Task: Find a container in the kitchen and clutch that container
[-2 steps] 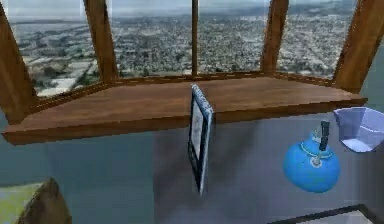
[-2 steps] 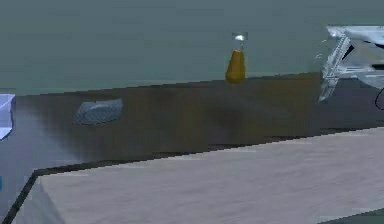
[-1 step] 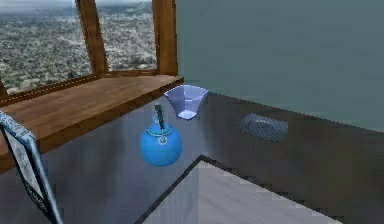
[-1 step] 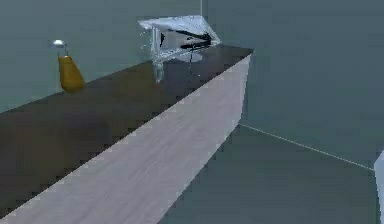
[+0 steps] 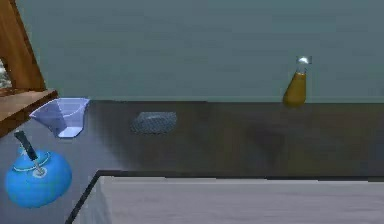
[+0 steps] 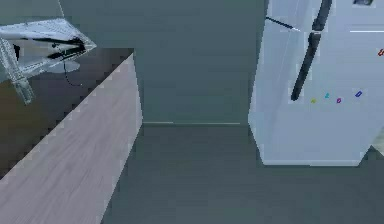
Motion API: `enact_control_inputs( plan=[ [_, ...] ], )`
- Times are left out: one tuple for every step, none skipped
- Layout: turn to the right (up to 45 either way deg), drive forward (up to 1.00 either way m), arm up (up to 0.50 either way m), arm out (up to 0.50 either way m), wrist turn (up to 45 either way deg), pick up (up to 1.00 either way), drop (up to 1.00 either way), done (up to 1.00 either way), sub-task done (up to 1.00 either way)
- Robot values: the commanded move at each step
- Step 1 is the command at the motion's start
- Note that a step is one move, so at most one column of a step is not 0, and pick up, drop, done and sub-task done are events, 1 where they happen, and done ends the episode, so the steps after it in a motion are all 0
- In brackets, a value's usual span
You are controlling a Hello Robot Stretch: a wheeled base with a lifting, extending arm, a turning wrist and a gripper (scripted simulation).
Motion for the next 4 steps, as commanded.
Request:
enact_control_inputs(
  plan=[
    [0.0, 0.30, 0.00, 0.00, 0.0, 0.00, 0.00, 0.00, 0.00],
    [-45.0, 0.00, 0.00, 0.00, 0.0, 0.00, 0.00, 0.00, 0.00],
    [-45.0, 0.00, 0.00, 0.00, 0.0, 0.00, 0.00, 0.00, 0.00],
    [-39.0, 0.00, 0.00, 0.00, 0.0, 0.00, 0.00, 0.00, 0.00]
  ],
)
